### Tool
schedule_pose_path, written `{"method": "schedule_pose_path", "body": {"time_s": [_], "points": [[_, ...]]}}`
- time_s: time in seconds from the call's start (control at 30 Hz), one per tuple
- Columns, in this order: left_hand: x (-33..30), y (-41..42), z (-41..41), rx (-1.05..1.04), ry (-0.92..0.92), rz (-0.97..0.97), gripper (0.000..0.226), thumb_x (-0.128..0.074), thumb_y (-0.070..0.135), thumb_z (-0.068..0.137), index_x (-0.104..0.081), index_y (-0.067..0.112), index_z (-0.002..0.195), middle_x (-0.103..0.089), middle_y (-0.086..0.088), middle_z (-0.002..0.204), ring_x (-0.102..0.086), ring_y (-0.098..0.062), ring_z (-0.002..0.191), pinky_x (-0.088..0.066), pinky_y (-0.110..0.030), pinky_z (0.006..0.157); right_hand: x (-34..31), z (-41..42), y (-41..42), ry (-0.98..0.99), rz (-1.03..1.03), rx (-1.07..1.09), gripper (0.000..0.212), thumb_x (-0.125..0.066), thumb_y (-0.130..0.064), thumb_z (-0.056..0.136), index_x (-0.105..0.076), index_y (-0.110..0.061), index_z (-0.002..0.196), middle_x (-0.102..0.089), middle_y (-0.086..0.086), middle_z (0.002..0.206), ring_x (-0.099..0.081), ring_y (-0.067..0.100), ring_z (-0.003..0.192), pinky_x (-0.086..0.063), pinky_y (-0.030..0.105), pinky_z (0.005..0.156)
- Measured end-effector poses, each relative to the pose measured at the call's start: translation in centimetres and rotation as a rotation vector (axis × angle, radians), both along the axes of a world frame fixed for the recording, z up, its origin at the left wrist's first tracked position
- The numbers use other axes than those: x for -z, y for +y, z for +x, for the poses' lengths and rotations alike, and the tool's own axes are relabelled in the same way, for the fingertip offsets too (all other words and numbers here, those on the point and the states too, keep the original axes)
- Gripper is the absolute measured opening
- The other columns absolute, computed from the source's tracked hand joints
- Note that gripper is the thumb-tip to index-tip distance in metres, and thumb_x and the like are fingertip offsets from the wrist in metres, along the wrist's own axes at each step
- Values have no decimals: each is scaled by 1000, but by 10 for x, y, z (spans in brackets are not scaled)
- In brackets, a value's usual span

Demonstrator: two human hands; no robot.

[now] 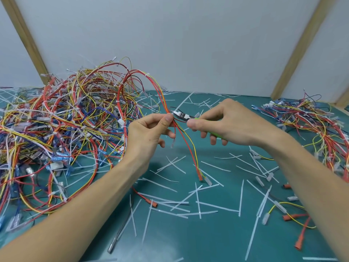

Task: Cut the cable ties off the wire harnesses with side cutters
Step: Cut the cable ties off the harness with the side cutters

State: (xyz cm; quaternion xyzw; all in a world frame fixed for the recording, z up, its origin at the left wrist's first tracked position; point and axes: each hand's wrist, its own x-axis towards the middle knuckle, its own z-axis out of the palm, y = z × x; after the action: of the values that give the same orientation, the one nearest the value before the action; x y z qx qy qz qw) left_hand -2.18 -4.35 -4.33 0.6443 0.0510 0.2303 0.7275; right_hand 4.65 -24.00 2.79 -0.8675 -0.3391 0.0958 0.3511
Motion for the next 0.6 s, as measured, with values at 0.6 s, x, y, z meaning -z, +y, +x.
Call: {"method": "schedule_pose_path", "body": {"time_s": [0.6], "points": [[3,-1,1,-18,6,36,13,-72,21,91,-74,10,84,-75,2,76,-65,-13,56,-41,-20,44,-3,-7,3,-48,-74,66,51,-58,-62,95,-78,-22,71,-70,-1,61,-66,26,53,-59,38,50]]}}
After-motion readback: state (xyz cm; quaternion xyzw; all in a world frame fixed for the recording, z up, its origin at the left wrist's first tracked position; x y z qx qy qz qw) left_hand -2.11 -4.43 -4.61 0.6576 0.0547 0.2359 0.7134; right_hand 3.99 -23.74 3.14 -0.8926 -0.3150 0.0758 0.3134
